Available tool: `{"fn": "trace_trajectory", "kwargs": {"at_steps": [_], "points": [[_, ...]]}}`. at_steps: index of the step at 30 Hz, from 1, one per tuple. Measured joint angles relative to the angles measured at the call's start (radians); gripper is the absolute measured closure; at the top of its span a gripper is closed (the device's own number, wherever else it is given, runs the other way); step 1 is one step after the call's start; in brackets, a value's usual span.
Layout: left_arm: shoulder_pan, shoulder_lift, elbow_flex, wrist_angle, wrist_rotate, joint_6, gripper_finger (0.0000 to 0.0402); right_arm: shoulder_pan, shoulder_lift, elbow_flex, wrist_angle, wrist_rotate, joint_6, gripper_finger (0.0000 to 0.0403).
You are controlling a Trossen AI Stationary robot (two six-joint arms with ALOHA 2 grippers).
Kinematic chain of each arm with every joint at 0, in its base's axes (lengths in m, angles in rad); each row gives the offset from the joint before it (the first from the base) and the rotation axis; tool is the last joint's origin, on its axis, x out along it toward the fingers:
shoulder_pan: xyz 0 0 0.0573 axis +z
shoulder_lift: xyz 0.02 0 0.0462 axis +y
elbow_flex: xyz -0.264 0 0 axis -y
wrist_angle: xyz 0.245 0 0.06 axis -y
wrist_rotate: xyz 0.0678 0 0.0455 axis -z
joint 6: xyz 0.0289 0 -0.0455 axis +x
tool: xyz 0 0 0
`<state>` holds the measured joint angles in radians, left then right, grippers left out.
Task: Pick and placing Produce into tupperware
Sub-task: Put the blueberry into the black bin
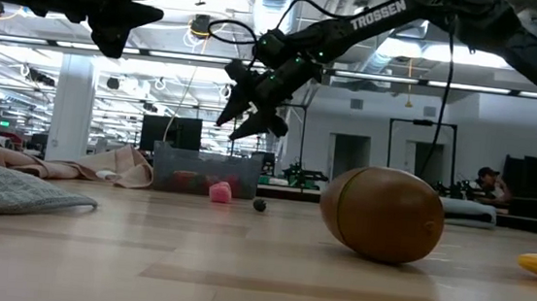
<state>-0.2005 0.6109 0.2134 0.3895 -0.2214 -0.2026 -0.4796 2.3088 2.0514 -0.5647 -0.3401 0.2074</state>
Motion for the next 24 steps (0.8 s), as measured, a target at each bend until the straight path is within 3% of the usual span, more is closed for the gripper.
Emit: {"fn": "trace_trajectory", "kwargs": {"at_steps": [13, 24], "points": [[0.0, 0.0, 0.0, -0.007, -0.007, -0.001, 0.0262, 0.074, -0.102, 0.041, -0.101, 0.001, -0.109, 0.0133], [0.0, 0.0, 0.0, -0.018, -0.012, -0.001, 0.0262, 0.166, -0.219, 0.04, -0.396, 0.083, -0.202, 0.0133]]}}
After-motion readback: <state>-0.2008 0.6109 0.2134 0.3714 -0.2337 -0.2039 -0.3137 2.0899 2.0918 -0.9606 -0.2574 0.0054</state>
